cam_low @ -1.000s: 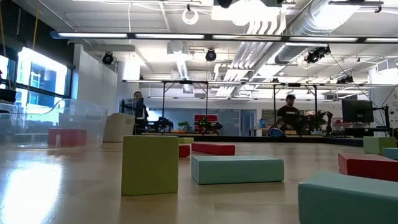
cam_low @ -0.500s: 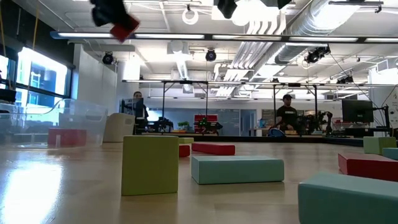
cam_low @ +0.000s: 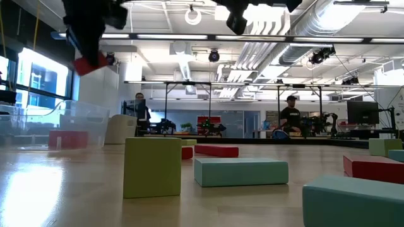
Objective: Sort & place blocks by color
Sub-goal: Put the red block into the transparent bin
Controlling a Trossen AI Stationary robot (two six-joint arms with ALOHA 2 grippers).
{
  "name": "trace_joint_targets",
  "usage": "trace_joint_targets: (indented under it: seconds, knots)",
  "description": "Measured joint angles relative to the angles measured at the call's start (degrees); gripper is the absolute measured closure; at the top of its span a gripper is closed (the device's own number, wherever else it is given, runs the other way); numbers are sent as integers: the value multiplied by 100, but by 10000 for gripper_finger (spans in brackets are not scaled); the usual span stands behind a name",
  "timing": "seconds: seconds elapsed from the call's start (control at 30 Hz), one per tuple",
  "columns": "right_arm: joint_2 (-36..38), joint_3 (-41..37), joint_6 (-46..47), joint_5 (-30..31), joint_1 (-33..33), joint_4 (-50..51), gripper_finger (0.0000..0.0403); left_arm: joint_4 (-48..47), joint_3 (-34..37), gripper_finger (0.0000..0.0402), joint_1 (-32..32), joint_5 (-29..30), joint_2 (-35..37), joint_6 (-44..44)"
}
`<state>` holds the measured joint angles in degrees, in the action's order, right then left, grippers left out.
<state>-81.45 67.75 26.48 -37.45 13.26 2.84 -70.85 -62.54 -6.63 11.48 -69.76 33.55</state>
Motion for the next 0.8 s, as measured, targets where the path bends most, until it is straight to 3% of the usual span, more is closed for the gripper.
trace_joint_targets:
  seconds: [0.37, 0.8]
  knots:
    - [0, 0, 2, 255, -15, 126, 229, 272, 1101, 362, -20, -397, 0, 652]
    - [0, 0, 44, 275, -52, 354, 229, 509, 1778, 343, -20, -659, 0, 1081]
